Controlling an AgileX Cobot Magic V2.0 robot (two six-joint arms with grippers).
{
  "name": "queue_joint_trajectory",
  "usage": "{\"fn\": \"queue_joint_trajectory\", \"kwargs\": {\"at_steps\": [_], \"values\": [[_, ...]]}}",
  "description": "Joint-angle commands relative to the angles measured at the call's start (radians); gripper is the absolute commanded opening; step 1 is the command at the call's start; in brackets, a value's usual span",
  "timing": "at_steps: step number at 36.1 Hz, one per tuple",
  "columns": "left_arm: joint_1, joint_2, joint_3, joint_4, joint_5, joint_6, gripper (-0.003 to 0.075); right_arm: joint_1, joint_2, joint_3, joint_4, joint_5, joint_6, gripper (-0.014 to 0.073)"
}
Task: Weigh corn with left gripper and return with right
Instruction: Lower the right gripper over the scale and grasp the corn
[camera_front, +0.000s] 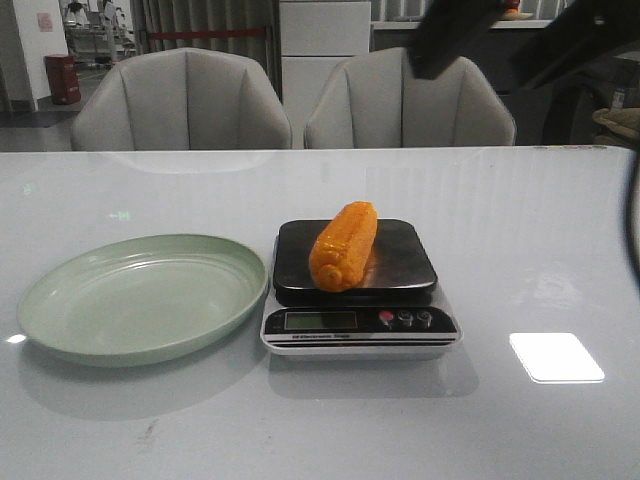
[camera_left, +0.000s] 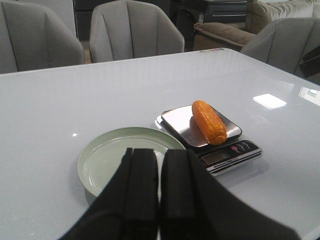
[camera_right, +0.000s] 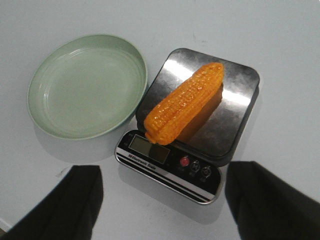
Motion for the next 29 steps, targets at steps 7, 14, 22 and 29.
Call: {"fn": "queue_joint_trajectory", "kwargs": {"at_steps": [7,14,22,29], "values": [[0.000,0.011,-0.027,0.006,-0.078,0.001,0.0114,0.006,0.359,-0.399,-0.062,0.174,0.238,0.0605],[0.000,0.011,-0.027,0.008,-0.084,0.001,0.0114,0.052,0.592,-0.626,-0.264,0.383,0.578,0.0605],[0.000,0.011,-0.027,0.008,-0.084,0.001,0.0114,0.056,0.700,-0.691,-0.178,0.395,0.647,0.0605],[0.000,0.011,-0.027,0.008,-0.084,0.001,0.0113,0.056,0.748,-0.691,-0.145,0.395,0.649,0.0601]]}}
